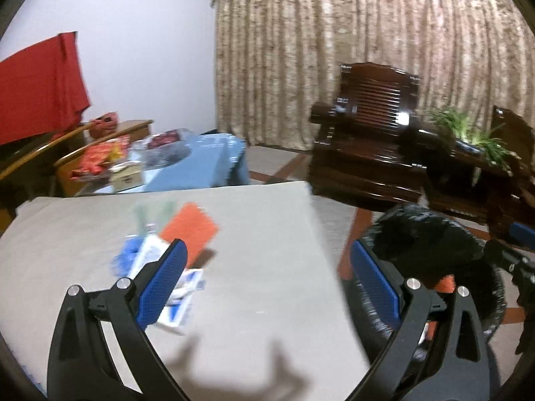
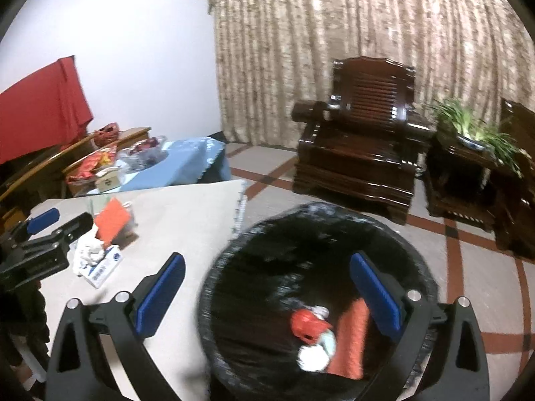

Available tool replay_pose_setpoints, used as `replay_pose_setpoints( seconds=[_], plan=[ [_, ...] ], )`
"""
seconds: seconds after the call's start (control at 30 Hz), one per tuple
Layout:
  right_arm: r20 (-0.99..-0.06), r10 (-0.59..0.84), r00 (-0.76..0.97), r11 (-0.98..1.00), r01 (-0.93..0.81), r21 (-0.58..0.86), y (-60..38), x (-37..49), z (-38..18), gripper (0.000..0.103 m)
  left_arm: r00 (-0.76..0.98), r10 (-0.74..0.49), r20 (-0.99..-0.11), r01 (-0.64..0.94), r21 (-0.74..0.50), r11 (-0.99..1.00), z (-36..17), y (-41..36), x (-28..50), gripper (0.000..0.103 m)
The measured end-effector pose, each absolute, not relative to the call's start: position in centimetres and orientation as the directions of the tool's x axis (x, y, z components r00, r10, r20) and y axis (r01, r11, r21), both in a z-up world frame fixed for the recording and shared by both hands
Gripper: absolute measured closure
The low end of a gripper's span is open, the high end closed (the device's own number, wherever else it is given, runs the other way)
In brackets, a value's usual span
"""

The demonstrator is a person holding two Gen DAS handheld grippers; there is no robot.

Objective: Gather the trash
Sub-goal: 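Move the right gripper back to the pile and grasp the white tissue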

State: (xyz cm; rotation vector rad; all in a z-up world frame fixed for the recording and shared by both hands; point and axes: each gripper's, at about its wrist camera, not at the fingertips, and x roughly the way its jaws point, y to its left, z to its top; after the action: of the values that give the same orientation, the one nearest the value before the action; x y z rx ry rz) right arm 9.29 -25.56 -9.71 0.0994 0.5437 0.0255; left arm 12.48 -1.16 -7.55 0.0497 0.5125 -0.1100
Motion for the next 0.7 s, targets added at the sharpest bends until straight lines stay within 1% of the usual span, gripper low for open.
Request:
replay_pose_setpoints(
  seconds=[0.4,0.6,0.7],
  plan=[
    [-0.521,0.187,0.833,0.982,-0.153,0.107,-16.4,13.0,-10.7,0.006,0.864,0.094,-0.495,-0.08,0.05,0.996,-8.4,9.6,12.0,0.008],
    [-0.524,0.246,0.816,0.969,-0.226,0.104,-11.7,15.1,-11.3,0.006,0.852,0.142,-0.504,-0.137,0.047,0.989,-9.2,13.7,12.4,0.008],
    [-0.533,0.275,0.801,0.96,-0.263,0.1,-9.0,16.1,-12.0,0.006,0.837,0.159,-0.523,-0.16,0.045,0.986,-10.1,15.7,12.8,0.008]
  ],
)
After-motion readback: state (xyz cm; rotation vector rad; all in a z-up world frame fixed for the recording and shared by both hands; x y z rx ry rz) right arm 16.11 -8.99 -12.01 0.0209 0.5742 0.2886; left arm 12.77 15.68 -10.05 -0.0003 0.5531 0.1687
